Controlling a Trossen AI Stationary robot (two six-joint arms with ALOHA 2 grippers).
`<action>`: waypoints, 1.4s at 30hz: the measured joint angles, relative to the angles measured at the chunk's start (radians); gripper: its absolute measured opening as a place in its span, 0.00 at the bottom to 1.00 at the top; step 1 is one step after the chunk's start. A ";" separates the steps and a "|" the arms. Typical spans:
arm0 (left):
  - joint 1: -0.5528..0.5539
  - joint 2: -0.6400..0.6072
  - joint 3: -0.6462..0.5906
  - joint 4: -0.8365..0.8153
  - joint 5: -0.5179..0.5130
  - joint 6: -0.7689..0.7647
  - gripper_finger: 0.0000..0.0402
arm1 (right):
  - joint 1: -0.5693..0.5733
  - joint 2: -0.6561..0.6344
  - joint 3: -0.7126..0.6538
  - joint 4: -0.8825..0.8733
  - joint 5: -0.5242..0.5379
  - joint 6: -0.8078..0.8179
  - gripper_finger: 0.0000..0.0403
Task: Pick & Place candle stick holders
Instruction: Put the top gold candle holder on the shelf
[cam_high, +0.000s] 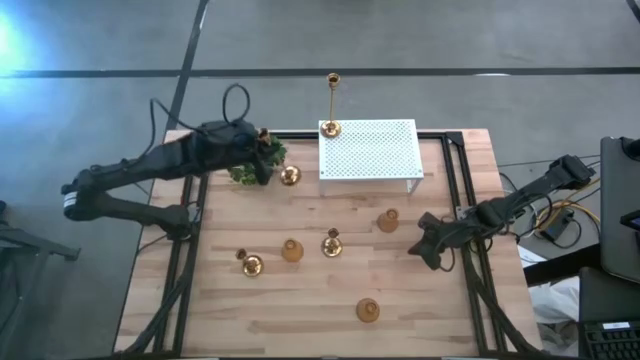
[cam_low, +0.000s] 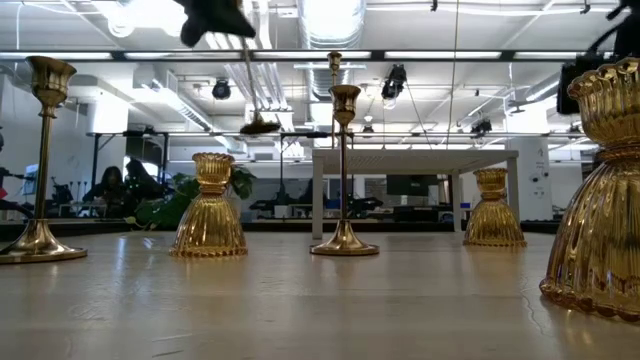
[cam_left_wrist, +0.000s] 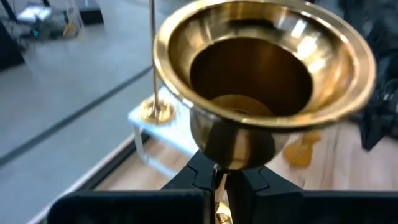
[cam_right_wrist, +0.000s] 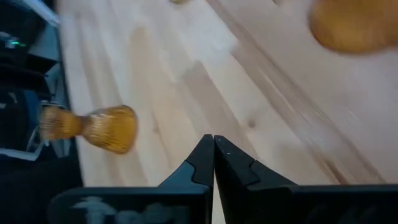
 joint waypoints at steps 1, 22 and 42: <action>0.000 0.006 0.027 0.000 0.010 0.007 0.05 | -0.001 0.000 0.014 -0.001 0.003 -0.019 0.02; -0.002 0.471 0.636 -0.133 0.393 0.162 0.05 | -0.086 0.012 0.598 -0.186 0.523 -0.687 0.02; -0.003 0.701 0.936 -0.192 0.607 0.272 0.05 | -0.335 0.411 0.943 -0.196 0.519 -0.810 0.37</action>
